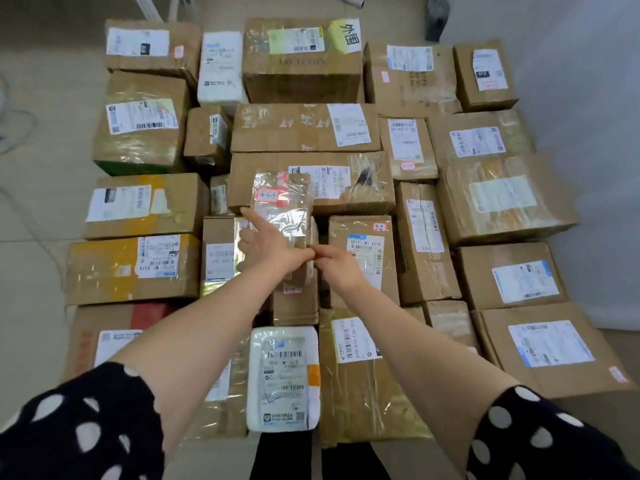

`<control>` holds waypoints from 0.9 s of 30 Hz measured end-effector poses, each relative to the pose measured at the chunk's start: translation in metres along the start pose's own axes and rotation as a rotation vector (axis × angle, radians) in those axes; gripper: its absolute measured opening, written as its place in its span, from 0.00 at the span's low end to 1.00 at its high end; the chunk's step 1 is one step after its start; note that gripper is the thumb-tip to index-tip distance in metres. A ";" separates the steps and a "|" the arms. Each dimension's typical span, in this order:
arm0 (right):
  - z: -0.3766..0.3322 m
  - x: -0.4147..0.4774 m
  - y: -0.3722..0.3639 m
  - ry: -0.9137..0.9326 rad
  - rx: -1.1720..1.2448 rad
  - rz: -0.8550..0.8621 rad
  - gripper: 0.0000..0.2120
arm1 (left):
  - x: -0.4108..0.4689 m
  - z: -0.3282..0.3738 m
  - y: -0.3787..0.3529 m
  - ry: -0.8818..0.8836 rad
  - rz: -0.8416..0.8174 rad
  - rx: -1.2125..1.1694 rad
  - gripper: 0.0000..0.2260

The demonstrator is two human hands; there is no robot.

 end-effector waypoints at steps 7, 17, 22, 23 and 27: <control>-0.006 -0.010 -0.018 0.014 -0.186 0.042 0.27 | 0.012 -0.067 0.044 0.103 0.085 -0.058 0.61; 0.004 -0.021 -0.045 -0.013 -0.350 -0.023 0.24 | 0.006 -0.096 0.007 0.069 -0.088 -0.079 0.60; 0.007 -0.017 -0.050 -0.025 -0.445 0.000 0.27 | 0.020 -0.100 0.004 0.066 -0.120 -0.134 0.60; 0.006 -0.016 -0.051 -0.010 -0.465 0.009 0.27 | 0.023 -0.101 0.003 0.064 -0.128 -0.145 0.59; -0.002 -0.017 -0.064 0.066 -0.468 0.005 0.23 | 0.035 -0.109 0.004 0.073 -0.150 -0.208 0.49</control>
Point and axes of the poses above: each hand's wrist, its own x-axis towards the middle knuckle, its own y-axis out of the back of the hand, z = x × y, the point moved 6 cm from there along x, towards the middle knuckle, and after that the axes turned 5 degrees about y, right-handed, at the moved point
